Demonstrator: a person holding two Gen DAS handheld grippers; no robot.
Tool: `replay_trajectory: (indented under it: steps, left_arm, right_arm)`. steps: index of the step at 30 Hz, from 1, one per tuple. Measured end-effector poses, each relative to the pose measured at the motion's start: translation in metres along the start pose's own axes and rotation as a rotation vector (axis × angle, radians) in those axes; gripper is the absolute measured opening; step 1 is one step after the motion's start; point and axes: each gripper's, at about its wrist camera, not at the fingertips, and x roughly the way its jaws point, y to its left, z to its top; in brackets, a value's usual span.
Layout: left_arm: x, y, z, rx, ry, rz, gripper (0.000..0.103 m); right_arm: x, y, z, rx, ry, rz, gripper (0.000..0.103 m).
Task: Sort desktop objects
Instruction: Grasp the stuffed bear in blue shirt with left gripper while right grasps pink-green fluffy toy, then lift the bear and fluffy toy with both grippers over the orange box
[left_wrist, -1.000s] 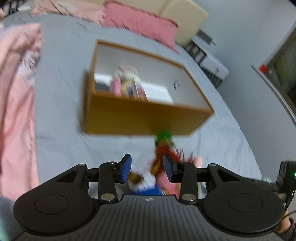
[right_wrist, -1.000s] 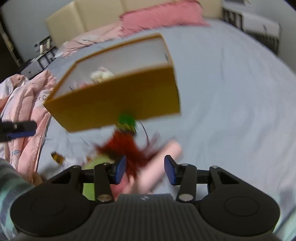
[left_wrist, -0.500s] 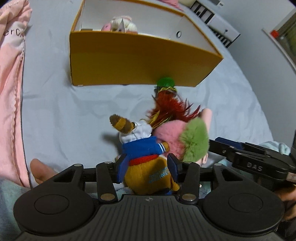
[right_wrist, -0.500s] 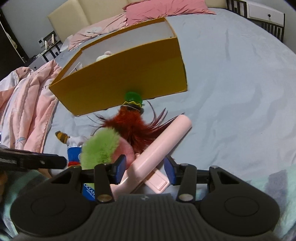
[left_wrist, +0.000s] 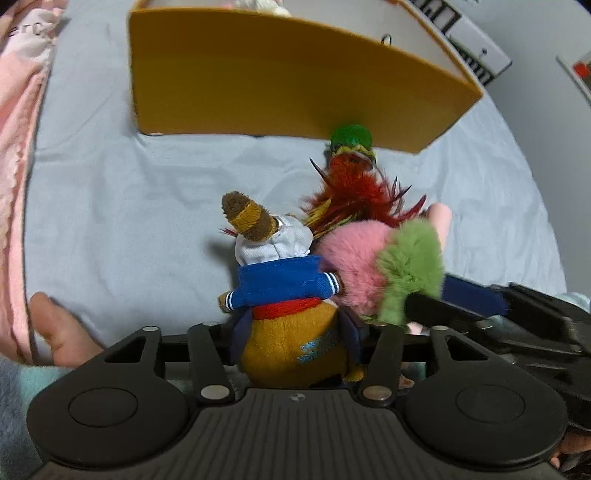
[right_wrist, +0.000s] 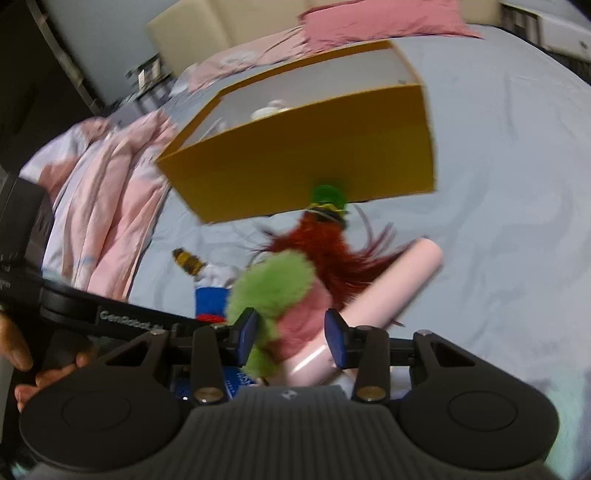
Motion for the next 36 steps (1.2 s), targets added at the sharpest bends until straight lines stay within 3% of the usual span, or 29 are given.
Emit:
replay_trajectory:
  steps: [4,6,9,10,14,18,22,29,36]
  left_arm:
    - [-0.029,0.015,-0.005,-0.041,-0.116,0.078,0.052]
    - [-0.024,0.018,-0.002,-0.062,-0.092,0.060,0.053]
    - [-0.008,0.006,0.002,-0.034,-0.048,0.129,0.054]
    - [-0.007,0.007,0.003,-0.047,-0.047,0.135,0.056]
    - [-0.005,0.017,0.006,-0.110,-0.025,0.093,0.059]
    - [-0.004,0.021,0.007,-0.176,-0.015,0.076,0.059]
    - [-0.005,0.018,0.006,-0.166,-0.030,0.074,0.056]
    - [-0.020,0.013,-0.001,-0.135,-0.132,0.050,0.051]
    - [-0.042,0.015,-0.004,-0.124,-0.227,-0.045,0.051]
  right_arm:
    - [0.019,0.011,0.006,-0.055,0.045,0.008,0.045]
    - [0.025,0.013,0.009,-0.059,0.049,0.014,0.046]
    - [0.037,0.019,0.011,-0.066,0.068,0.025,0.050]
    - [0.040,0.020,0.011,-0.074,0.071,0.009,0.047]
    - [0.054,0.005,0.015,0.044,0.126,0.011,0.050]
    - [0.064,0.005,0.017,0.066,0.132,0.004,0.050]
    - [0.069,0.024,0.010,-0.062,0.151,-0.033,0.046]
    - [0.042,0.036,-0.005,-0.143,0.010,-0.046,0.043]
    - [0.011,0.031,-0.004,-0.088,-0.100,0.023,0.043]
